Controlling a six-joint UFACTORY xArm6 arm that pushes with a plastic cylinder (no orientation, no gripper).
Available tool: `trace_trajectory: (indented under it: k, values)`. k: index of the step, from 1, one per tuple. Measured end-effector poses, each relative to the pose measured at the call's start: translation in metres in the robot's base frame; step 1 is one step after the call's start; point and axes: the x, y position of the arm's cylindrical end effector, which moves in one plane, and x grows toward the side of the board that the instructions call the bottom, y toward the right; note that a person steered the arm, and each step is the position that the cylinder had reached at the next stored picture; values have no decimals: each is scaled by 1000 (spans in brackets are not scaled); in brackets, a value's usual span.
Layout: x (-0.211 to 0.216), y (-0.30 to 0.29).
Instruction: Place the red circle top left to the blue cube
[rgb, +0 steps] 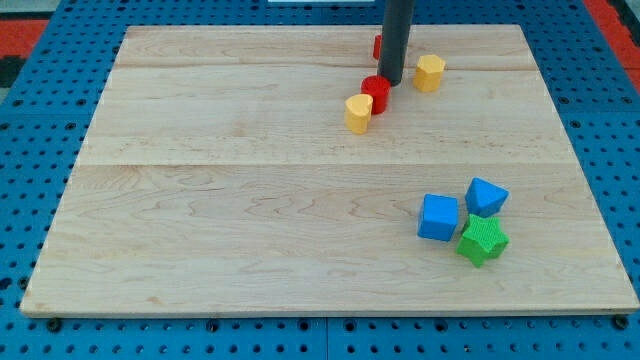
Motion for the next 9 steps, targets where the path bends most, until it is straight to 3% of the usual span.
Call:
trace_trajectory:
  k: [1,3,4,6,7,8,9]
  values:
    - [61,9]
    - [4,14]
    - [31,-22]
    - [111,-18]
    - [62,-18]
    - [33,-56]
    - [65,-72]
